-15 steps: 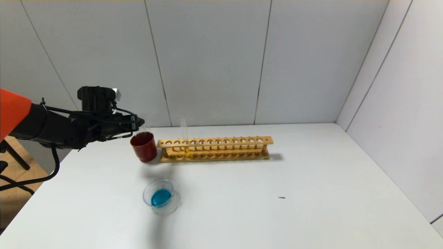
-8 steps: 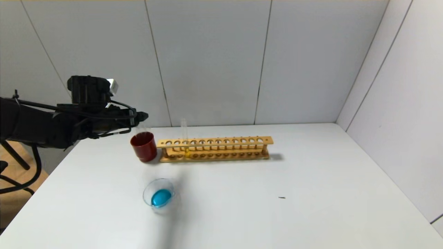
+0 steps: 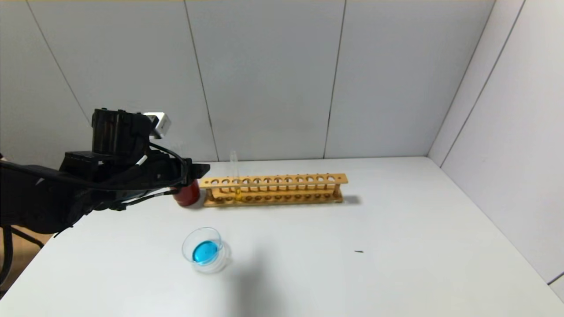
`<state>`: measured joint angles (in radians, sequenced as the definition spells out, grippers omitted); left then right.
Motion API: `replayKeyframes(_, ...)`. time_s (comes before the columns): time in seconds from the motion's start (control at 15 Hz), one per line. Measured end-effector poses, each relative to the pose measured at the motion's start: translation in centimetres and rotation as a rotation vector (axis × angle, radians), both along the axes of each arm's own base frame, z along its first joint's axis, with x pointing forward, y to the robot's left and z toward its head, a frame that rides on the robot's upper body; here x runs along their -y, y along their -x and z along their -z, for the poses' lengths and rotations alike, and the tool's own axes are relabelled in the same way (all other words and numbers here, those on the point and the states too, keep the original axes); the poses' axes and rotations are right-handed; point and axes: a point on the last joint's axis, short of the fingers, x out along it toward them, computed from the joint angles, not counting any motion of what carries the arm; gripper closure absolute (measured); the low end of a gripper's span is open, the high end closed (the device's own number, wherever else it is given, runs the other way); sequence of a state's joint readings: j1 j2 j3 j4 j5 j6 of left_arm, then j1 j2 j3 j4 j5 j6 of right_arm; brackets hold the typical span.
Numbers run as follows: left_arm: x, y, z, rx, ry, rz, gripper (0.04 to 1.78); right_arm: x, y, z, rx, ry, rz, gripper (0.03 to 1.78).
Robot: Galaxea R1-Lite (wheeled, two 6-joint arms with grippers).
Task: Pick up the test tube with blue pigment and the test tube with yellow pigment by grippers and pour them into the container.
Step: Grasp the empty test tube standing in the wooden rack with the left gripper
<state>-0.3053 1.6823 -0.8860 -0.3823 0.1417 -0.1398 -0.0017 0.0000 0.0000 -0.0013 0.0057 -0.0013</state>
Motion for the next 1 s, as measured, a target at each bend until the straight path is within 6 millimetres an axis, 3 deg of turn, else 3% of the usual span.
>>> replayKeyframes(0.2, 1.7, 0.8, 0.1, 0.003, -0.018, 0.032, 0.08, 0.0, 0.0, 0.0, 0.000, 0.000, 0.000, 0.06)
replayKeyframes(0.4, 3.5, 0.5, 1.2, -0.018, -0.029, 0.077, 0.08, 0.0, 0.0, 0.0, 0.000, 0.000, 0.000, 0.06)
replayKeyframes(1.0, 7.4, -5.9, 5.3, 0.038, -0.099, 0.072, 0.08, 0.0, 0.0, 0.0, 0.000, 0.000, 0.000, 0.06)
